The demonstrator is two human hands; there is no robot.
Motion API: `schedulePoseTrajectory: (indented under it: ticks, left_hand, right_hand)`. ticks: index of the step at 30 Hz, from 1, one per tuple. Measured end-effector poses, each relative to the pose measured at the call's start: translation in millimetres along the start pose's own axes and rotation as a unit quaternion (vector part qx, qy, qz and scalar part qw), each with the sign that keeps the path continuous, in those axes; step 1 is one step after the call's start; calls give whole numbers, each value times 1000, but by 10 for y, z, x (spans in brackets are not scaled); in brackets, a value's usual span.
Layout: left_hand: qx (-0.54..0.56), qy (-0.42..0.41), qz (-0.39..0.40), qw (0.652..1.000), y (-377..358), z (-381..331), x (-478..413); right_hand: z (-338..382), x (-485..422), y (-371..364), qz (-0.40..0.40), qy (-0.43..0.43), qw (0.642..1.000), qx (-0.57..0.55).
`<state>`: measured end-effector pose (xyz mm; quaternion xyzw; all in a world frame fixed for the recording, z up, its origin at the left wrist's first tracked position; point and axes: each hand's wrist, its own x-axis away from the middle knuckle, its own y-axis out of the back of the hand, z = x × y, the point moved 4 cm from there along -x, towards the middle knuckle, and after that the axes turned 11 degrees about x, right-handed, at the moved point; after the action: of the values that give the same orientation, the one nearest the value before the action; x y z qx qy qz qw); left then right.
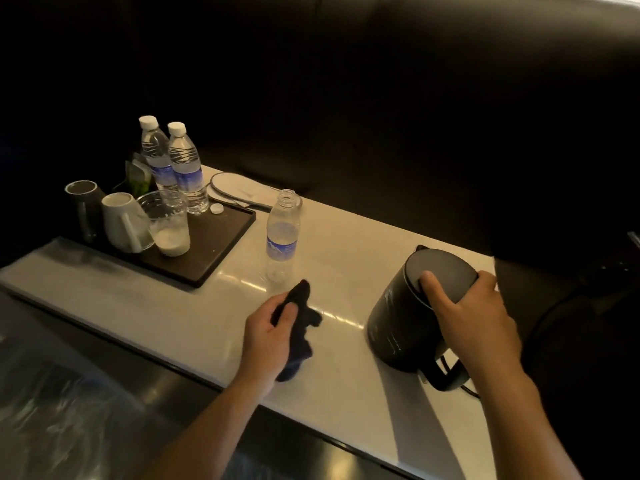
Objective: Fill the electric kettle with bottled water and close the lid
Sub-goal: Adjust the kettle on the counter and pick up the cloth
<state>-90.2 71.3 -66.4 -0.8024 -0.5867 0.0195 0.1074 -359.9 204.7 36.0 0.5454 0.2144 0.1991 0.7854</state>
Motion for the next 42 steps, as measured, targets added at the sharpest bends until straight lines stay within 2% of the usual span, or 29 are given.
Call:
schedulePoseTrajectory:
  ticks: [4,6,7,10,13,17,20,23,27,31,33,35,38,42]
  left_hand:
    - [144,-42,95,984,-1003,-231,230]
    - [118,-91,155,977,-1491,-220,338]
    - [71,-124,156,977,-1672,-181,371]
    - [-42,-200,56,977,-1919,-52,353]
    - [-29,-218,-15,975,-1885,160,205]
    - [41,-164,-20,985,-1729,514,52]
    - [47,-90,-15,995,-1671,604,-11]
    - [122,-8,-46,991,-1744,475,69]
    - [19,-104,-42,994,-1975,166,496]
    - [-17,-140,-31,989,-2006,145,530]
    - [-5,-165,-38,986,-1937,233,440]
    - [31,-153,-42,987,-1868,389,310]
    - [68,-112,-34,991,-1748,535,108]
    - [134,36,-27,990,-1703,494,-106]
  right_hand:
    - [37,33,-13,2,-10,1000,16]
    - [32,31,0,0,-8,1000,22]
    - [27,26,7,1,-10,1000,22]
    - [18,18,27,2,-12,1000,12]
    - [36,34,47,-3,-7,1000,10]
    - [61,69,53,-17,1,1000,11]
    - [70,78,38,-19,1,1000,19]
    - [60,71,30,-20,-3,1000,21]
    - [45,68,32,-27,-1,999,26]
    - [41,61,12,-27,0,999,32]
    - [40,59,14,-31,3,999,31]
    - [39,60,22,-33,4,999,28]
    - [40,67,34,-29,9,999,23]
    - [40,59,84,-21,29,999,7]
